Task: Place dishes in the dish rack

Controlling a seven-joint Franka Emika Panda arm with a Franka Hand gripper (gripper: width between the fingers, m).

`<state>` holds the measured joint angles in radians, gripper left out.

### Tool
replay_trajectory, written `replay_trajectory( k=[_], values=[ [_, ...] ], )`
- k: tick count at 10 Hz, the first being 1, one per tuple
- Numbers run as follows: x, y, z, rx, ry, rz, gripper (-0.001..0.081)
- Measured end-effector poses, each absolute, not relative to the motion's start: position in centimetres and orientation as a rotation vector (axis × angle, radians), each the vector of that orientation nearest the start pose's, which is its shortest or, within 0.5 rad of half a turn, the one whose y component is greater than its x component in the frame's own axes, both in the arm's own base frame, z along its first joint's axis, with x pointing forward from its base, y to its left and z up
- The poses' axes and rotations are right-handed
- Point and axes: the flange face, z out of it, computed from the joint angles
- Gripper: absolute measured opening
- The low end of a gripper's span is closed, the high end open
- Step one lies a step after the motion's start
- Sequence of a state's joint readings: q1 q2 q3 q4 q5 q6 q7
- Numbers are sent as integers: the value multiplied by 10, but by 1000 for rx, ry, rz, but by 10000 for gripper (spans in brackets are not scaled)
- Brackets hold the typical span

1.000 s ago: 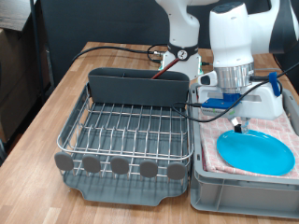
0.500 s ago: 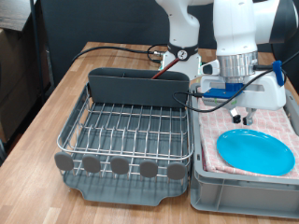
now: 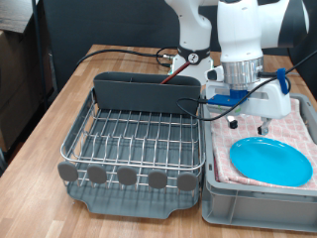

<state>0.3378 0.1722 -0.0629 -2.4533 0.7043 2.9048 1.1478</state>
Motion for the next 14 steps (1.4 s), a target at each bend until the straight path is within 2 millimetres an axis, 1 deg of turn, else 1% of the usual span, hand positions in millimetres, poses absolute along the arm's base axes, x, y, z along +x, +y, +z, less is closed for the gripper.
replay_trajectory(
  k=[1,2,5,7,14],
  values=[
    [487,95,249,-2001,1912,-50,751],
    [485,94,247,-1998,1893,-46,790],
    [479,92,241,-2000,1841,-41,800],
    [479,94,237,-2008,1821,-37,803],
    [493,103,228,-2025,1788,-15,803]
  ],
)
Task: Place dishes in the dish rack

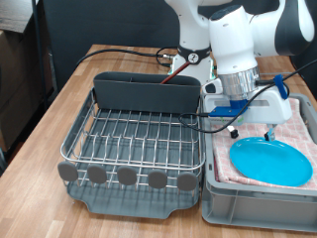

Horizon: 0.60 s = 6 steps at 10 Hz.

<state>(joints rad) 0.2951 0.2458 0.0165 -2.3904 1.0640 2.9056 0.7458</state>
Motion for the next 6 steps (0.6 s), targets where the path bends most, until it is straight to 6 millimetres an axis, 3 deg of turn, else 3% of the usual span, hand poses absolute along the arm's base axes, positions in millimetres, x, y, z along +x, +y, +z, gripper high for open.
replay_trajectory(
  k=[1,2,3,4,5,6],
  values=[
    [495,104,228,-2022,1789,-15,803],
    [495,104,227,-2017,1789,-14,719],
    [495,104,227,-2011,1789,-13,719],
    [495,103,225,-2007,1791,-11,554],
    [494,103,224,-2005,1791,-9,554],
    [494,103,223,-2001,1792,-7,395]
  ],
)
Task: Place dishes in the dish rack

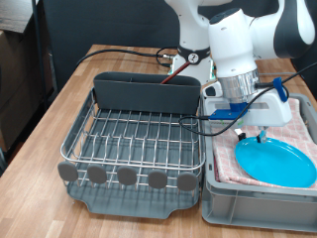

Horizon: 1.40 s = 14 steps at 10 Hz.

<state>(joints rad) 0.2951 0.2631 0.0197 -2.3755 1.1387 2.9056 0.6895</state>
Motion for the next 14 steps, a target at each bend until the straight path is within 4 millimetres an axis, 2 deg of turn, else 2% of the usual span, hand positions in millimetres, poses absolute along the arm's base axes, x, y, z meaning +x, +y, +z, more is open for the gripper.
replay_trajectory(
  k=[1,2,3,9,14],
  values=[
    [494,103,223,-2000,1790,-6,395],
    [493,104,222,-1997,1788,-6,193],
    [493,104,222,-1996,1788,-6,57],
    [497,97,228,-2011,1809,-29,36],
    [501,88,251,-2044,1855,-92,26]
  ],
)
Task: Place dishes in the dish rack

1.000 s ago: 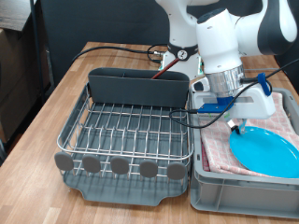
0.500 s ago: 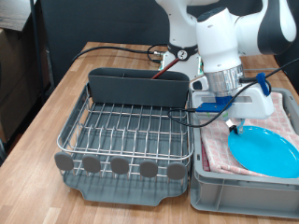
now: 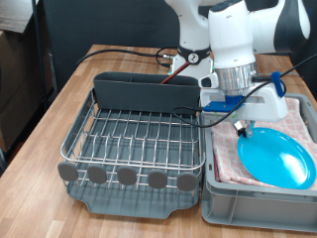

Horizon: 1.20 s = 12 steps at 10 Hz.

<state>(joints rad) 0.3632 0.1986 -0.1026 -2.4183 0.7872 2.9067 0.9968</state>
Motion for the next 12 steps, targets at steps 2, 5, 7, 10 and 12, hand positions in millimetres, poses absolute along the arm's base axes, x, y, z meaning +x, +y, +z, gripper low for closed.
replay_trajectory(
  k=[2,5,7,10,12],
  values=[
    [501,85,263,-2064,1873,-116,25],
    [502,81,282,-2114,1896,-126,20],
    [502,79,294,-2145,1905,-142,20],
    [500,74,311,-2205,1905,-169,20],
    [496,73,325,-2275,1895,-183,20]
  ],
)
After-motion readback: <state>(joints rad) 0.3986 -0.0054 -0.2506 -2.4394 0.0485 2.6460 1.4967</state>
